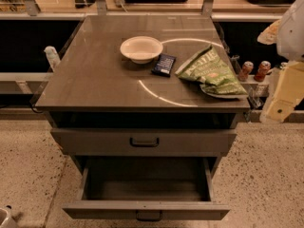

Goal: Close middle drawer

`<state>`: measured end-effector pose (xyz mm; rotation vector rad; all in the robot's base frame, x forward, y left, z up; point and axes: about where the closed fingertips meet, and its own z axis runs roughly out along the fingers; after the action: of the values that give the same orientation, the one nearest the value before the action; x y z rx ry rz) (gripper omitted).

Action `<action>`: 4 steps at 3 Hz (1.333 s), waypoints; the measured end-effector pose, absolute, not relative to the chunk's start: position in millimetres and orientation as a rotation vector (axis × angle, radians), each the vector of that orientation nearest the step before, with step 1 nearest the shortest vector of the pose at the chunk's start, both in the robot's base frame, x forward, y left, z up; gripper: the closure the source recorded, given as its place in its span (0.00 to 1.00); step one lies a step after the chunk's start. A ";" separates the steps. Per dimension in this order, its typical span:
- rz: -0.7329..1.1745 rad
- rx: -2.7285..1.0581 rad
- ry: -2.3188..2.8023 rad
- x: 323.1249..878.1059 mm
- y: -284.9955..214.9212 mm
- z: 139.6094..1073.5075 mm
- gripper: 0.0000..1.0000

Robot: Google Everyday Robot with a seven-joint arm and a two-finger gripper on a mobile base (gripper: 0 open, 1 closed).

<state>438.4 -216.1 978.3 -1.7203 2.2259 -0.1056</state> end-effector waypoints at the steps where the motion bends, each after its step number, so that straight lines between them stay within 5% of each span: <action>1: -0.106 -1.720 2.226 438.4 -216.1 978.3 0.00; 4: -0.033 -1.621 2.312 429.6 -233.0 933.8 0.00</action>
Offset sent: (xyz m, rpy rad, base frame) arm -0.0080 -0.0154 -0.0522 0.0104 0.0422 -0.0809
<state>429.6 -233.0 933.8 -1.6208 2.3121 -0.0335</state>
